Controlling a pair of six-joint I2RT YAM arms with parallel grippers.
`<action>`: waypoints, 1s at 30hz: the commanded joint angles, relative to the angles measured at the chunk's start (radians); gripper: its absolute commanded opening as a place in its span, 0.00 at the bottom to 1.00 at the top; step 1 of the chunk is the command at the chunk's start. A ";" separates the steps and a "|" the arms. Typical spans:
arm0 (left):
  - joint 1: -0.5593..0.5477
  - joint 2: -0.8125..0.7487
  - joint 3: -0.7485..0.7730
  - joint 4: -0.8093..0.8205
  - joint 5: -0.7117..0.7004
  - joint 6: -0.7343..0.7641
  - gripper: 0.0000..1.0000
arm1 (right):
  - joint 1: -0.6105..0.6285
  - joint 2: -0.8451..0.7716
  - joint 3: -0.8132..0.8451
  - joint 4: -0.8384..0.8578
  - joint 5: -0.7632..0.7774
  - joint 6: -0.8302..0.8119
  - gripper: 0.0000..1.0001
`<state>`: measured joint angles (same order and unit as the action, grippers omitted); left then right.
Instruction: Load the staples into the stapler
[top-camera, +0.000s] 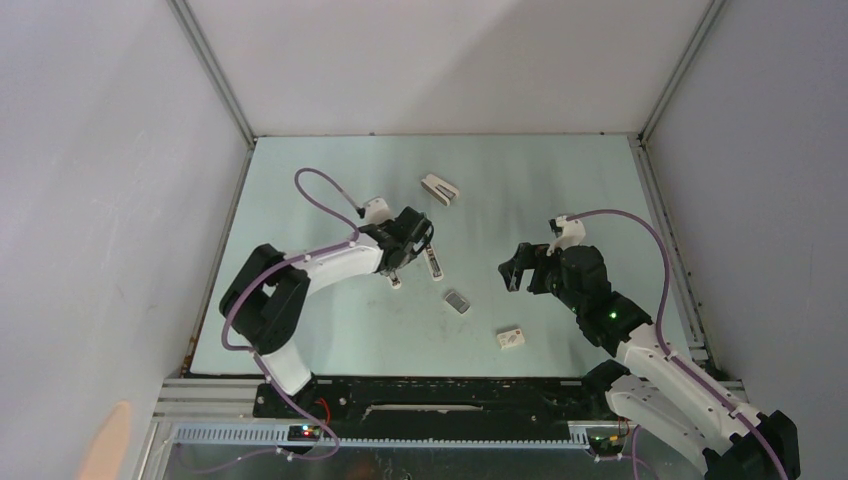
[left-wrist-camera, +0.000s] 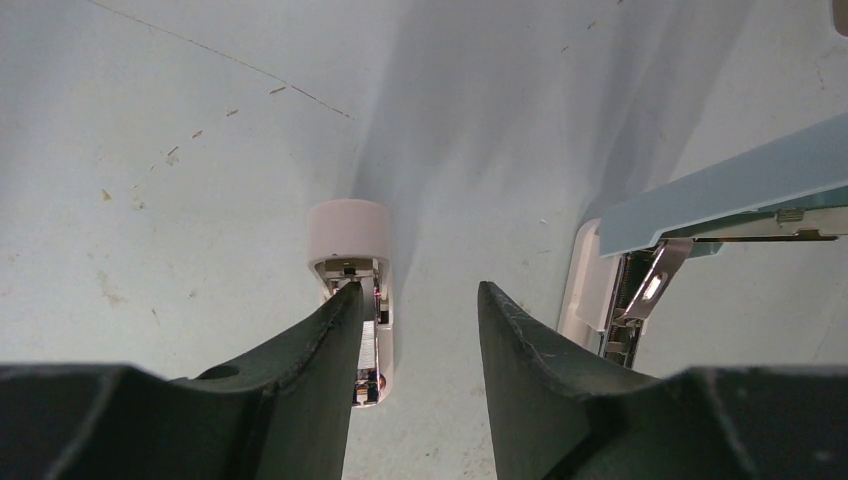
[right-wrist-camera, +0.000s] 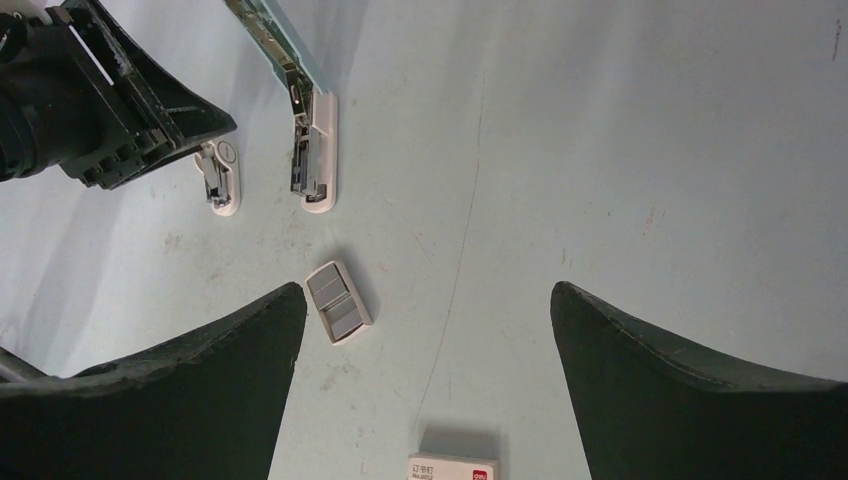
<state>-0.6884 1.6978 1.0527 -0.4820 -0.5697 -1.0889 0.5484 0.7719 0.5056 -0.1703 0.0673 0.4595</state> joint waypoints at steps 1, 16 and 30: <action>0.005 0.012 0.003 0.018 -0.002 0.018 0.50 | 0.005 0.000 0.002 0.045 -0.001 -0.013 0.95; 0.005 0.014 -0.009 -0.002 0.048 -0.026 0.49 | 0.007 0.001 0.003 0.046 0.000 -0.015 0.95; 0.004 -0.018 -0.033 -0.042 0.100 -0.069 0.49 | 0.012 0.003 0.003 0.046 0.002 -0.019 0.95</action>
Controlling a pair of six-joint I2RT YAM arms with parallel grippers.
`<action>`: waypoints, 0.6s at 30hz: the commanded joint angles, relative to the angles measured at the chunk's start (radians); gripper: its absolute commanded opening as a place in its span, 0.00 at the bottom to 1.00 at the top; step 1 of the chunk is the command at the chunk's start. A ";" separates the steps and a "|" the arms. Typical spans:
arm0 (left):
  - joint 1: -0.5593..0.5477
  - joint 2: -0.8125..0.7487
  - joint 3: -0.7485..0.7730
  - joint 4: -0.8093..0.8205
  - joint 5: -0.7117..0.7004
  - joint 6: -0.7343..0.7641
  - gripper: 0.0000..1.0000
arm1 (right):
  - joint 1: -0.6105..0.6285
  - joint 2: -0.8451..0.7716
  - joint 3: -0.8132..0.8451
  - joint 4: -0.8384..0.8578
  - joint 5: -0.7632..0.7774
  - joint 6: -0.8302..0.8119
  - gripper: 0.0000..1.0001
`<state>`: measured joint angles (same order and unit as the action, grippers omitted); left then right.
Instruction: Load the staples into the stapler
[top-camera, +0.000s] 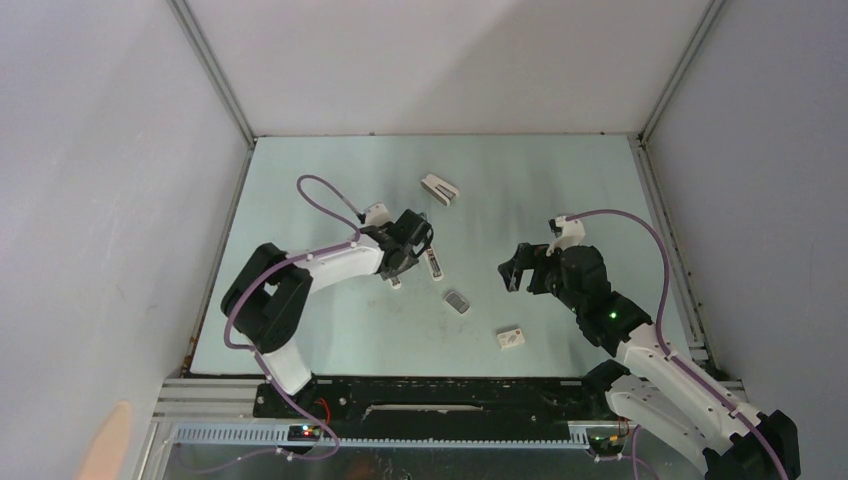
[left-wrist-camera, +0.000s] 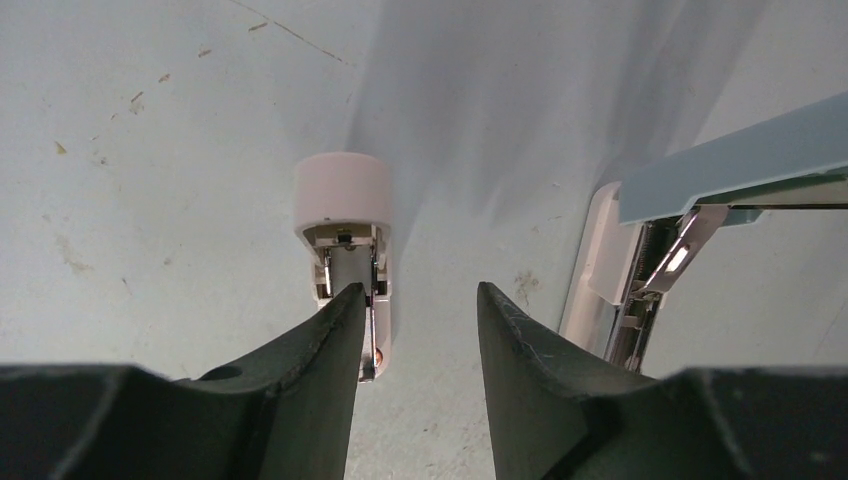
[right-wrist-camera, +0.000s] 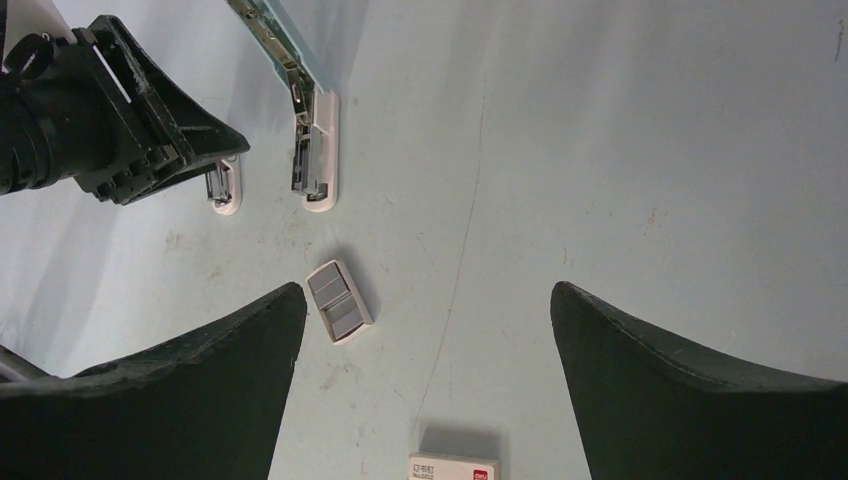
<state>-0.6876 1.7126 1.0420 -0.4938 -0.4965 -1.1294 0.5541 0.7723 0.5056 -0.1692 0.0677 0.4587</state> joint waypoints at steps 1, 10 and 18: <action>0.003 -0.042 -0.024 -0.029 0.031 -0.027 0.49 | 0.006 0.001 0.003 0.045 0.001 -0.018 0.95; 0.006 -0.222 -0.054 -0.022 0.033 0.032 0.51 | 0.065 0.004 0.002 0.069 0.019 -0.057 0.95; 0.071 -0.395 -0.171 0.029 0.057 0.100 0.62 | 0.220 0.095 0.038 0.112 0.102 -0.115 0.96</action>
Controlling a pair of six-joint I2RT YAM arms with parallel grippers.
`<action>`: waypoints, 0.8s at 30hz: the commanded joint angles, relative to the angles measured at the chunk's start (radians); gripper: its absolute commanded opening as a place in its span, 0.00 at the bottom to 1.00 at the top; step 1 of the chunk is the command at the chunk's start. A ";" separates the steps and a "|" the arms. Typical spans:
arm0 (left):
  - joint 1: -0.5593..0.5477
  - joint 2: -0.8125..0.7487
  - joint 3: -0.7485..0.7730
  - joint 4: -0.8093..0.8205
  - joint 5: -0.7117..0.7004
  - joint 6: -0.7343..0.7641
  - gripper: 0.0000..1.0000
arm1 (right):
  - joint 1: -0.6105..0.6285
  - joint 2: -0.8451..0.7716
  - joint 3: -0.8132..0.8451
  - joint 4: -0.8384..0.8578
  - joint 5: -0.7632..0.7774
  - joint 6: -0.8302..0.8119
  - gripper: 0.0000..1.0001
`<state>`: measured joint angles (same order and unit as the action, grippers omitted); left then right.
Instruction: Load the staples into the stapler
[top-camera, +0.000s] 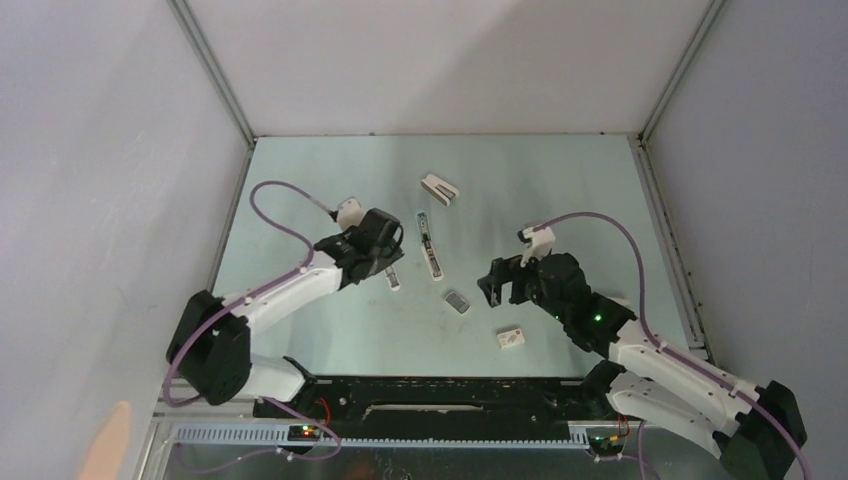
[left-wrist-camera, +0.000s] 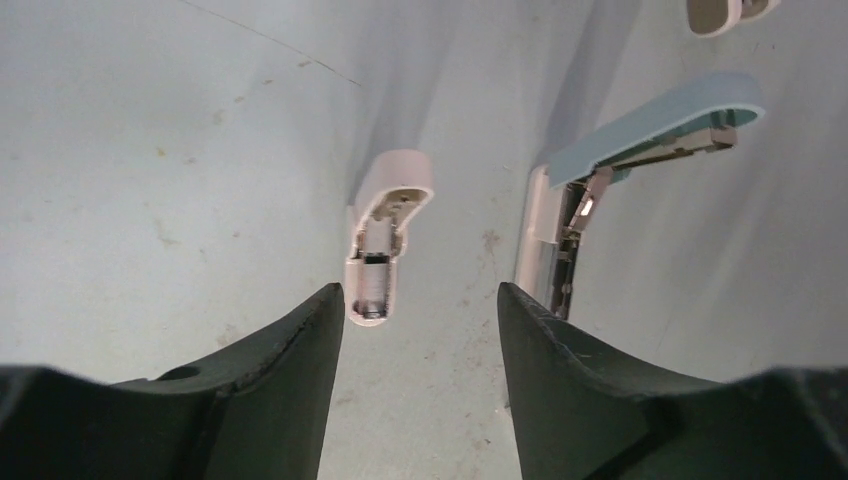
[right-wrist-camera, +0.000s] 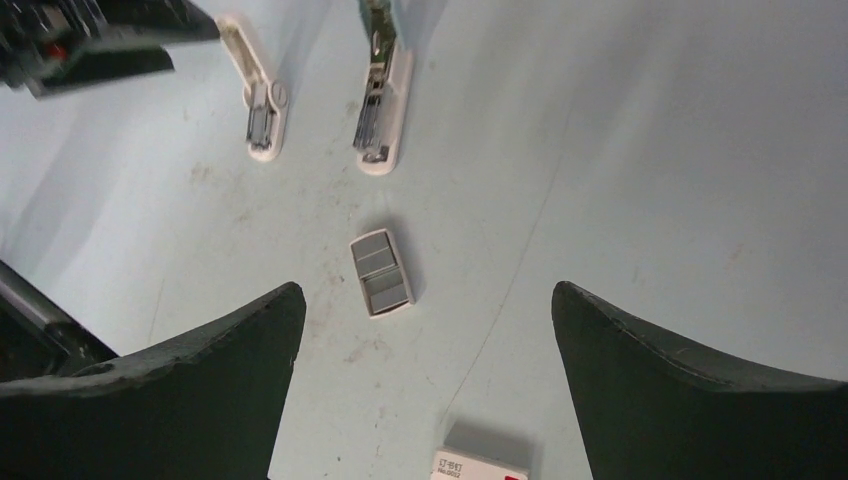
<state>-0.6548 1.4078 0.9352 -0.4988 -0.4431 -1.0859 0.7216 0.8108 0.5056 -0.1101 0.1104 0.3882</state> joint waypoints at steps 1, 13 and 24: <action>0.048 -0.119 -0.090 0.050 0.007 0.066 0.64 | 0.070 0.081 0.056 0.051 0.074 -0.049 0.96; 0.103 -0.501 -0.392 0.175 -0.025 0.220 0.97 | 0.237 0.510 0.300 0.070 0.124 -0.045 0.93; 0.106 -0.828 -0.529 0.162 -0.087 0.312 1.00 | 0.322 0.960 0.591 0.162 0.141 -0.087 0.87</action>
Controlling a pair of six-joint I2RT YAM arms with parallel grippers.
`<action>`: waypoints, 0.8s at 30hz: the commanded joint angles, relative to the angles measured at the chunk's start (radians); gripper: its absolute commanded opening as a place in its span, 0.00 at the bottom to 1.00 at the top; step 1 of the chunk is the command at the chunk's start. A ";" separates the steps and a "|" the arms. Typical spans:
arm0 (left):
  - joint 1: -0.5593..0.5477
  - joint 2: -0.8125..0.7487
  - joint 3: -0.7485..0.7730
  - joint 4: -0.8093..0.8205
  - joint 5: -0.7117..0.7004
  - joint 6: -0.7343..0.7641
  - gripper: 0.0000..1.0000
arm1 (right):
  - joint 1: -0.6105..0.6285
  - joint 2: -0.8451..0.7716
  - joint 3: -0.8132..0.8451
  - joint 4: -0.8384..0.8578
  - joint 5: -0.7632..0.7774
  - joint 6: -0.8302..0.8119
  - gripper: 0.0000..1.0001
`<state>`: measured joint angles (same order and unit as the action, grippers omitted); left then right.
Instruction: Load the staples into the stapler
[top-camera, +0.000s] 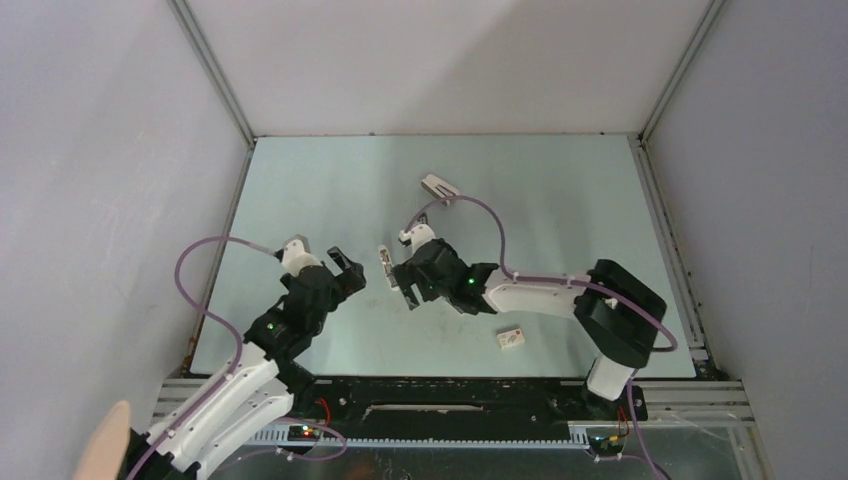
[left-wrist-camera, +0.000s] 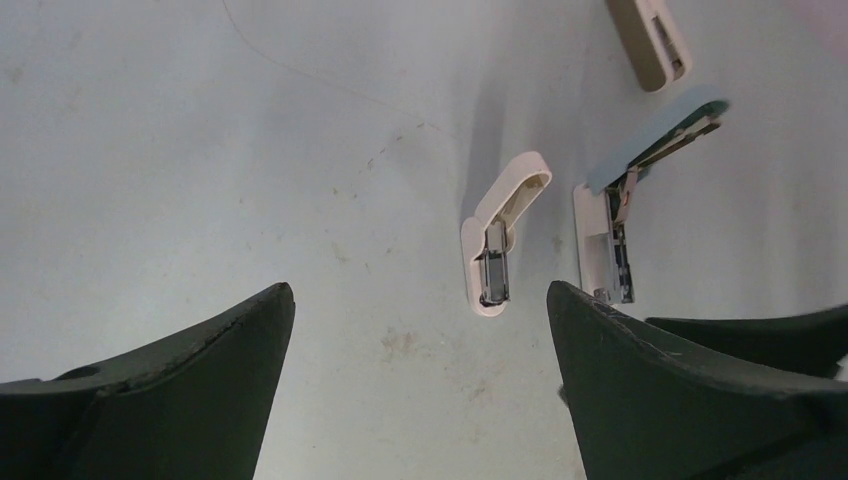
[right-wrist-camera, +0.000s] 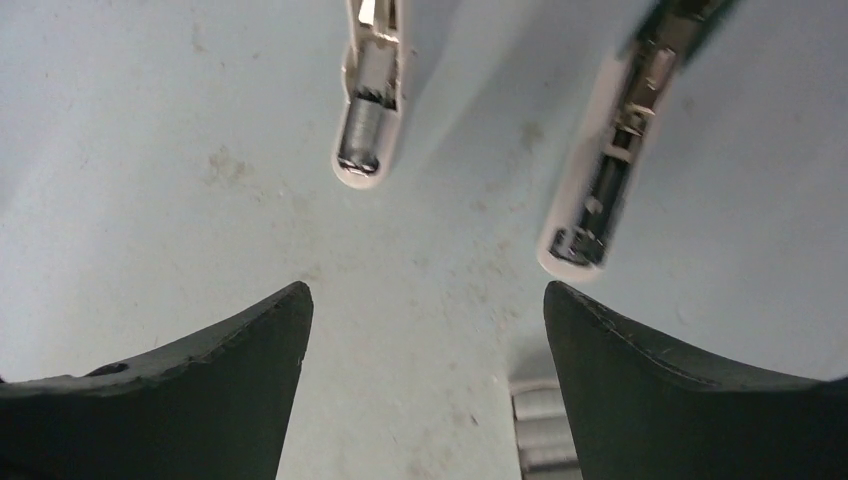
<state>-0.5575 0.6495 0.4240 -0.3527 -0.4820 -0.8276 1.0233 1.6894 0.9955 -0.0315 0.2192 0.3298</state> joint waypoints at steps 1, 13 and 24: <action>0.008 -0.090 -0.024 0.013 -0.048 0.055 1.00 | 0.025 0.108 0.121 0.092 0.032 -0.035 0.86; 0.008 -0.189 -0.054 -0.037 -0.064 0.058 1.00 | 0.045 0.329 0.264 0.143 0.063 -0.093 0.60; 0.008 -0.181 -0.050 -0.033 -0.058 0.058 1.00 | 0.045 0.362 0.243 0.169 0.059 -0.122 0.27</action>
<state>-0.5556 0.4644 0.3737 -0.3920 -0.5209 -0.7921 1.0672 2.0327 1.2205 0.0814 0.2615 0.2359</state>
